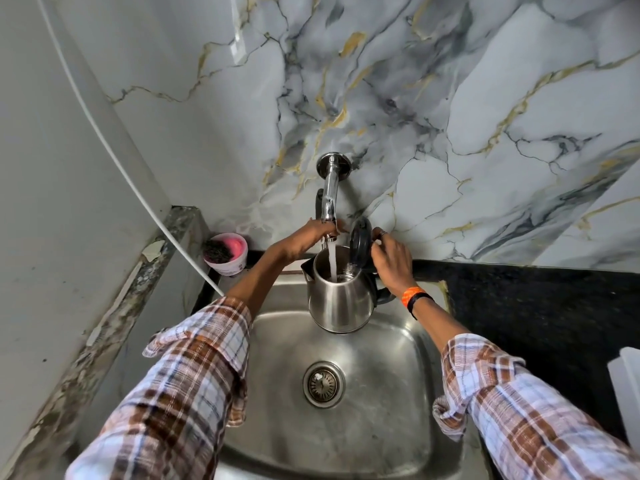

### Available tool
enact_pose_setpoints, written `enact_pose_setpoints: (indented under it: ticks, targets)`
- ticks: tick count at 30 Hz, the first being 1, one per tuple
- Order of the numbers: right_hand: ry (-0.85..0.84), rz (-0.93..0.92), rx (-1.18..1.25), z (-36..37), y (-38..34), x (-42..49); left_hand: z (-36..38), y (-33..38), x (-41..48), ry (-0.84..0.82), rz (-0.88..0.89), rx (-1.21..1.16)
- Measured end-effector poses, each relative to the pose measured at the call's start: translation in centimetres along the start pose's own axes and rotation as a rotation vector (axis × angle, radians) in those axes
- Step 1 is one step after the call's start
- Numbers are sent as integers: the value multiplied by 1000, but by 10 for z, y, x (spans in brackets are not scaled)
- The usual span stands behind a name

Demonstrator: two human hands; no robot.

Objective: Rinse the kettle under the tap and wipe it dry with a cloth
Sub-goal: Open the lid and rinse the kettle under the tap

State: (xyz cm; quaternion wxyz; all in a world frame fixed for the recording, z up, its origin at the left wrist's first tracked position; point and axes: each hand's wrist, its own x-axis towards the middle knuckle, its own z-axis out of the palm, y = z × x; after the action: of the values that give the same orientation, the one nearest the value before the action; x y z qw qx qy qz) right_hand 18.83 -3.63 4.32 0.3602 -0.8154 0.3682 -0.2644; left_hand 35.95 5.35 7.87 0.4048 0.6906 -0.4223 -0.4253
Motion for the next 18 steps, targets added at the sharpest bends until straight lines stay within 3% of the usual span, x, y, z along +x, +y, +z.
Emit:
enact_pose_setpoints:
  ticks: [6, 10, 18]
  targets:
    - [39, 0, -12, -1, 3, -5, -3, -58, -26, 128, 67, 513]
    - [25, 15, -9, -2, 2, -6, -1, -85, -43, 111, 102, 846]
    - [2, 9, -24, 2, -3, -10, 6, -98, -51, 146, 157, 1039]
